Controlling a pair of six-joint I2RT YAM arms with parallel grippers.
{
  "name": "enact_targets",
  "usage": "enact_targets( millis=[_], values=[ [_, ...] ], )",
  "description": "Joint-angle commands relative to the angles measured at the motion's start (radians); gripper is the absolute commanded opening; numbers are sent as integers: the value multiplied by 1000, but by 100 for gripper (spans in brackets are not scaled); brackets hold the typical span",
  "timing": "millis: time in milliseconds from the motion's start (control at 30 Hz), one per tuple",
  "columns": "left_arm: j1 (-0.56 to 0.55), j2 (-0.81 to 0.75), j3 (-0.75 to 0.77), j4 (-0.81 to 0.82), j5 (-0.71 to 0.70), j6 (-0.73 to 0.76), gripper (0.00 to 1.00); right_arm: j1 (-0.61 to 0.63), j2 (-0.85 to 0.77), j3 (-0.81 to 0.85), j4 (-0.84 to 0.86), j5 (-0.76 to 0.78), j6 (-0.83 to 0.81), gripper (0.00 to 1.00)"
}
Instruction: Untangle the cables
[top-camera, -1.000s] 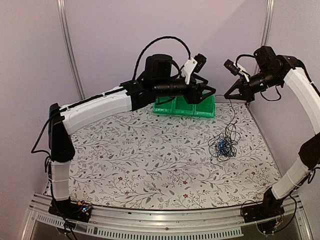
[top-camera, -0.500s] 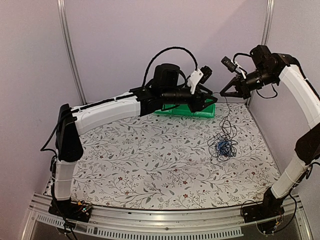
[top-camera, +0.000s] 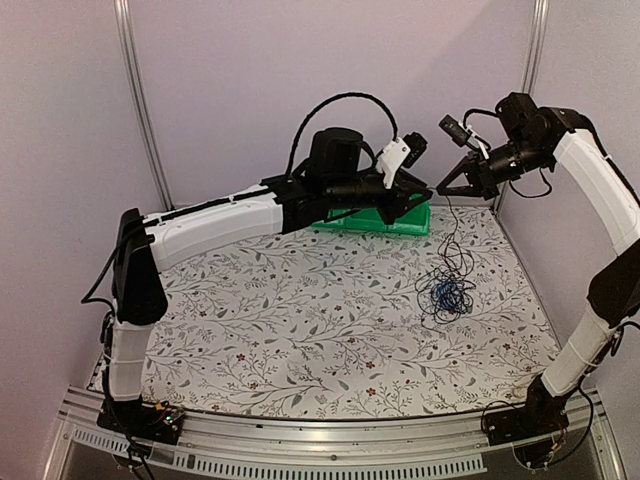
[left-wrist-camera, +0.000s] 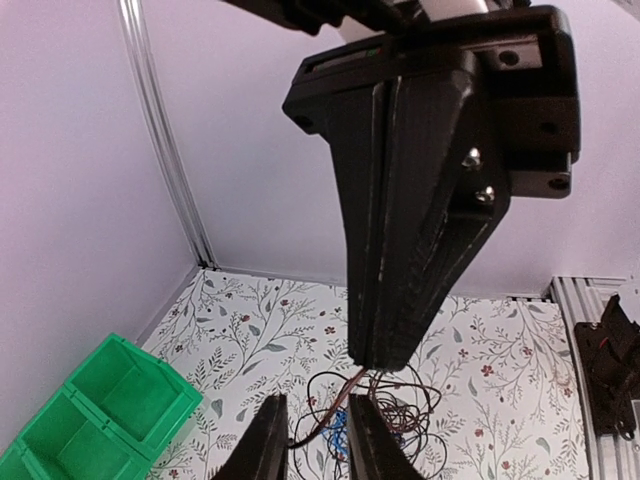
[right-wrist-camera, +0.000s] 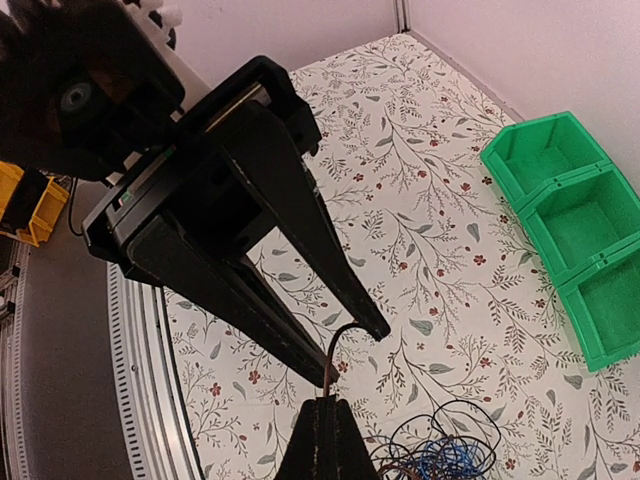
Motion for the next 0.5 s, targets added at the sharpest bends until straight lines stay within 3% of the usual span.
enact_targets(
  millis=[0, 300, 467],
  values=[
    [-17, -13, 16, -9, -42, 29, 21, 11, 16, 21, -16, -39, -16, 0],
    [-31, -18, 30, -23, -130, 55, 0, 12, 26, 0, 1, -65, -28, 1],
    [-34, -79, 9, -19, -163, 39, 0, 11, -34, -221, 220, -108, -2, 52]
  ],
)
